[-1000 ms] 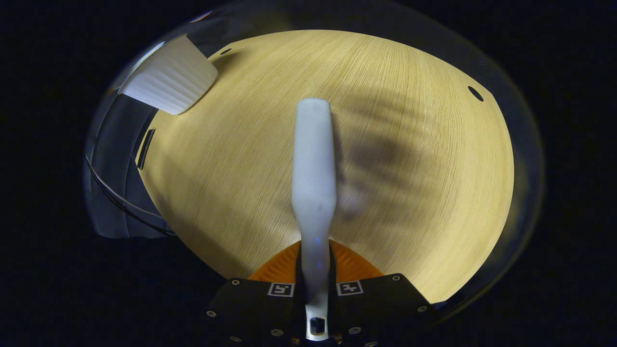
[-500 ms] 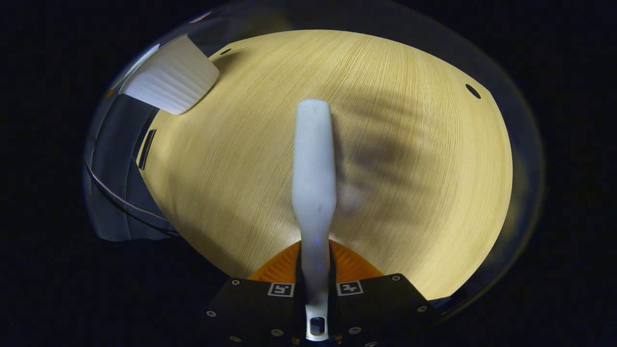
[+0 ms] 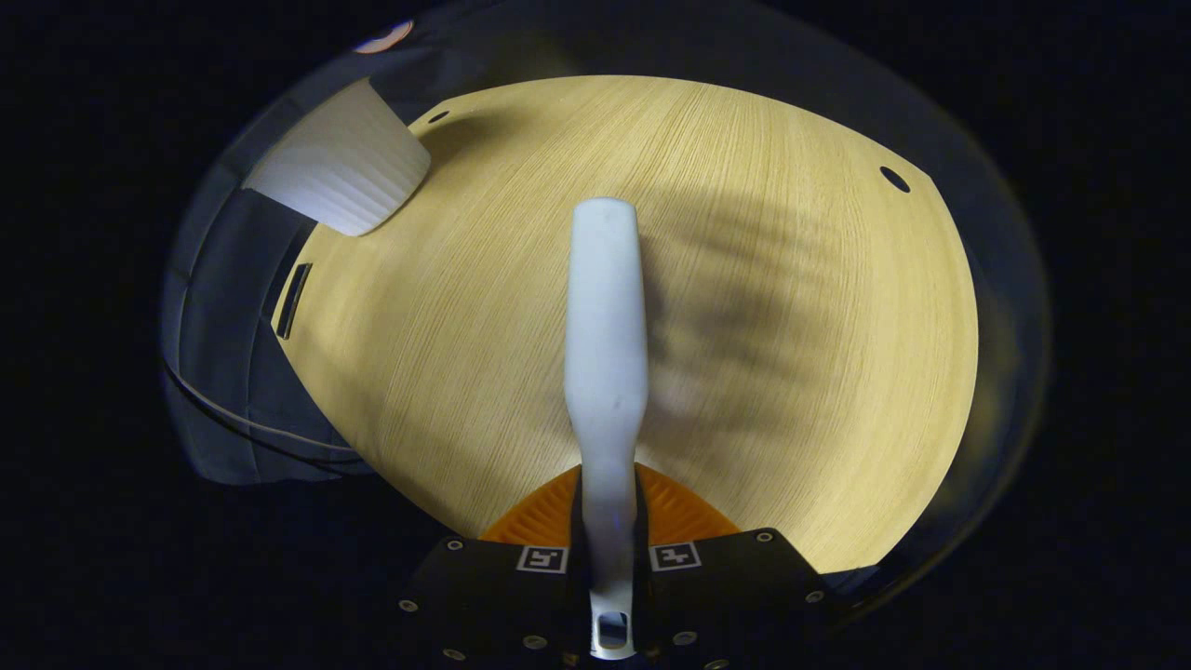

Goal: Pick up the small broom and dustpan from the desktop, sweep the trash into the dustpan with the broom, and then empty the trash into the garbage bin.

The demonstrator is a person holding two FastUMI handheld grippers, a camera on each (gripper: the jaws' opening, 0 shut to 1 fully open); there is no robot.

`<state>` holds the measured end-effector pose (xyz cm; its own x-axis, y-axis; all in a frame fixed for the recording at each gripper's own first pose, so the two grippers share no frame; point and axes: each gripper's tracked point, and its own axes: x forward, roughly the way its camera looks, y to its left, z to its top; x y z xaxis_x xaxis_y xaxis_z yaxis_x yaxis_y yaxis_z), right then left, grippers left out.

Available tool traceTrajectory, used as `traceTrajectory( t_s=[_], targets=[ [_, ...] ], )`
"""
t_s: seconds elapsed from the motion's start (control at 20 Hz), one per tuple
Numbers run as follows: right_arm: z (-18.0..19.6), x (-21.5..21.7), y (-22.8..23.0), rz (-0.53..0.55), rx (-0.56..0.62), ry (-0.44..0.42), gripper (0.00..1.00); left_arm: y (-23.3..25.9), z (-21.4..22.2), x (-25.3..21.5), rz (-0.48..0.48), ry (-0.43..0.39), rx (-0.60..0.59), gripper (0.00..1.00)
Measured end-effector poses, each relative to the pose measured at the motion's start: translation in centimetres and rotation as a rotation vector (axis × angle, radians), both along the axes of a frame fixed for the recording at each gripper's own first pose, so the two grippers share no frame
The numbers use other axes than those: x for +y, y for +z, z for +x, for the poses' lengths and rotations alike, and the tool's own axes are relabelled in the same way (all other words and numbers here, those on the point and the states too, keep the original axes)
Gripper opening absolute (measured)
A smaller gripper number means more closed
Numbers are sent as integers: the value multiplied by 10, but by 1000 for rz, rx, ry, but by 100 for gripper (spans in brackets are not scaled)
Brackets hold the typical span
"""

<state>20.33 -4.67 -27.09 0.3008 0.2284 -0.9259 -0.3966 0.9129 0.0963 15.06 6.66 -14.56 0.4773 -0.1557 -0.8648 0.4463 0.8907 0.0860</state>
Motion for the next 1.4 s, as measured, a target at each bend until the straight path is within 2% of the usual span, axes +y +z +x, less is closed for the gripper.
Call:
traceTrajectory(
  t_s=[0.25,0.35,0.5,0.65,0.75,1.0,1.1,1.4],
  targets=[
    [9,-6,7,28,-44,-138,17,-69,-19,-65,-61,69,86,33],
    [17,-2,9,53,-68,-192,17,-95,-17,-99,-121,96,111,33],
    [17,0,7,21,-86,-226,17,-132,-12,-123,-120,145,138,33],
    [17,7,10,45,-102,-306,17,-176,-16,-129,-87,273,154,33],
    [14,15,13,51,-110,-356,17,-205,-16,-132,-112,364,192,33],
    [13,10,15,-31,-135,-379,17,-251,5,-110,-107,499,196,33],
    [12,8,11,-52,-133,-377,17,-260,15,-96,-80,497,199,33],
    [12,11,-10,-75,-116,-372,17,-281,44,-68,-94,504,268,33]
  ],
)
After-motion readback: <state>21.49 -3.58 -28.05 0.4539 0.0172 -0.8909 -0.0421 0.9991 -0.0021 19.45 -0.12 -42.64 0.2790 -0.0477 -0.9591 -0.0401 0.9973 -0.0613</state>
